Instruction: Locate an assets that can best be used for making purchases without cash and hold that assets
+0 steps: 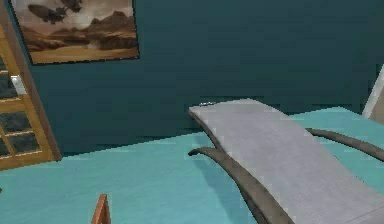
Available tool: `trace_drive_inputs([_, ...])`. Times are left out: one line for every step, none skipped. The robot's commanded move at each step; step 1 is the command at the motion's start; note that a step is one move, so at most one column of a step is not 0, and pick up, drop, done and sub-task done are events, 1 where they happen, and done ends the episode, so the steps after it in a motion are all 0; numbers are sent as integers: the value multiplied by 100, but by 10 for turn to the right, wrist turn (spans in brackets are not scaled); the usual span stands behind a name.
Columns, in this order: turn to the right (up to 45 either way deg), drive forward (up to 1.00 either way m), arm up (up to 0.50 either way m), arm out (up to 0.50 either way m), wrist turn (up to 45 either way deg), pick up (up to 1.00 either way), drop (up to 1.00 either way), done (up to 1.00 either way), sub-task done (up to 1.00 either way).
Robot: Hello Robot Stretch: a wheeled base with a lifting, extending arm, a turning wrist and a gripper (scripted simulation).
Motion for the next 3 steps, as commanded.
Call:
trace_drive_inputs([-60,0,0,0,0,0,0,0,0])
trace_drive_inputs([0,15,0,0,0,0,0,0,0])
trace_drive_inputs([-120,0,0,0,0,0,0,0,0])
